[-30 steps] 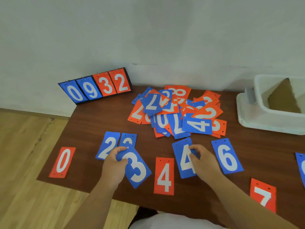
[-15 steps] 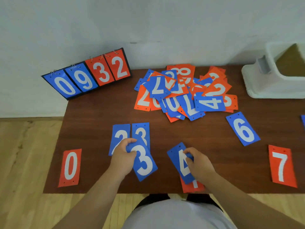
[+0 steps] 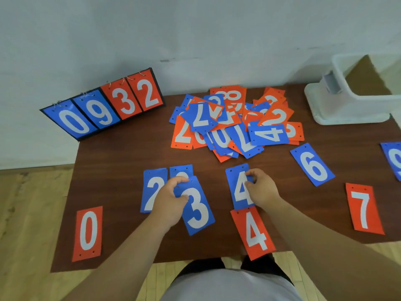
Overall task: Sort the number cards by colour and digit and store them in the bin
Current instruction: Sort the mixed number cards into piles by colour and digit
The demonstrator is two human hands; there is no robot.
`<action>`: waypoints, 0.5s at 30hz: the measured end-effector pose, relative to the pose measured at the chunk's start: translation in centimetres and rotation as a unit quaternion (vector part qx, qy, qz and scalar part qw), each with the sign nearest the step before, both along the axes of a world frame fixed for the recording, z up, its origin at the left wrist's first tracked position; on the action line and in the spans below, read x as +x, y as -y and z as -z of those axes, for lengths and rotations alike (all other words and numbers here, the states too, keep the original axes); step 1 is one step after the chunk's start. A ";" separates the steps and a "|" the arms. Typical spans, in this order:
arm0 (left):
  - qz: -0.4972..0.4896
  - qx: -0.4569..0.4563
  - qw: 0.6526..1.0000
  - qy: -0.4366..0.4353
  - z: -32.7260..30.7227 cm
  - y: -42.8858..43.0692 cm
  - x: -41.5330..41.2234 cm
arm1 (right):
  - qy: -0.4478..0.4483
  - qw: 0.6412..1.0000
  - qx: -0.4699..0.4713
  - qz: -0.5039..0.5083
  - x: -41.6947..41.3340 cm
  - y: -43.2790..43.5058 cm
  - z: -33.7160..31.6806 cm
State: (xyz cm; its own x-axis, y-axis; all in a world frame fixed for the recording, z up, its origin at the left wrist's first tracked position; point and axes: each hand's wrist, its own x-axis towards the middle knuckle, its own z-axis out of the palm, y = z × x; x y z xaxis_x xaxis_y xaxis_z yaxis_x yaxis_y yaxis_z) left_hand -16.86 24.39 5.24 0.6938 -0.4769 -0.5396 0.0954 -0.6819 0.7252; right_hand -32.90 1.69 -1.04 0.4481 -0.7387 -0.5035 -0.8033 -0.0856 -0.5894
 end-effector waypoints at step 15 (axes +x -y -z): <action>-0.129 0.021 0.991 -0.008 -0.5 -0.4 -3.3 | -0.028 0.988 -0.079 -0.131 -0.7 0.6 -1.0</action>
State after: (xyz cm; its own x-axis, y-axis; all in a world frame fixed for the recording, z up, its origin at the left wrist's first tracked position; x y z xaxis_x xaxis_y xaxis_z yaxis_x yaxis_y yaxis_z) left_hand -20.20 24.77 5.71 0.7812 -0.2610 -0.5671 0.2818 -0.6631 0.6934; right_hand -33.62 1.13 -0.07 0.6086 -0.6726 -0.4210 -0.7726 -0.3812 -0.5078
